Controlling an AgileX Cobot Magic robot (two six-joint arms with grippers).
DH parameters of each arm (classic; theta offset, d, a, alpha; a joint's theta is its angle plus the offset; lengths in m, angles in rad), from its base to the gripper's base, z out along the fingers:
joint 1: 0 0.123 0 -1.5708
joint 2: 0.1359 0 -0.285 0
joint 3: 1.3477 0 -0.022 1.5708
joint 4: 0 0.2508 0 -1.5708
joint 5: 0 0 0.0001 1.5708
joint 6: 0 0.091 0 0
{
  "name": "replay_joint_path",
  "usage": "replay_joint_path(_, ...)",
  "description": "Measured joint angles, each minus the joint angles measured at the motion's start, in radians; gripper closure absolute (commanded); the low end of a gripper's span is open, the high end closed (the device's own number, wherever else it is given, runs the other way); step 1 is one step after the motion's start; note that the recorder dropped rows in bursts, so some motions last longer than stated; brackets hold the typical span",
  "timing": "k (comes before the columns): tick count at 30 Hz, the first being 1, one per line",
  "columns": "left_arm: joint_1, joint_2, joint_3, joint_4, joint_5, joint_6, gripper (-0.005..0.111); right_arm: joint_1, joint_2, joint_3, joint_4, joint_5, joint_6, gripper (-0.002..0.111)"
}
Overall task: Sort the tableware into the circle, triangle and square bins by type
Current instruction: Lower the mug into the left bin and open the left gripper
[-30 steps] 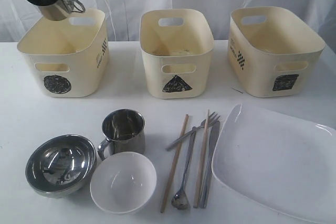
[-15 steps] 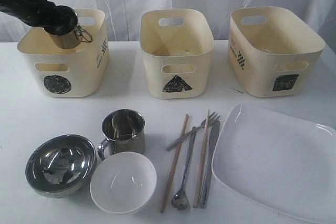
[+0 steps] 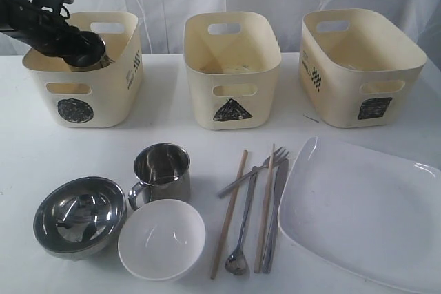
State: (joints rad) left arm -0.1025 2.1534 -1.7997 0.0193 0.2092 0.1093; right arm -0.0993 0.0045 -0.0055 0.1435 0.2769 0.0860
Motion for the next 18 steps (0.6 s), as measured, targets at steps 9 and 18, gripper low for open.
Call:
replay_joint_path(9,0.0,0.02,0.0,0.0,-0.008,0.0,0.107,0.0,0.0,0.0,0.0,0.0,0.0,0.108)
replay_joint_path(18,0.0,0.023,0.0,0.0,-0.017,0.0,0.107,0.0,0.0,0.0,0.0,0.0,0.0,0.108)
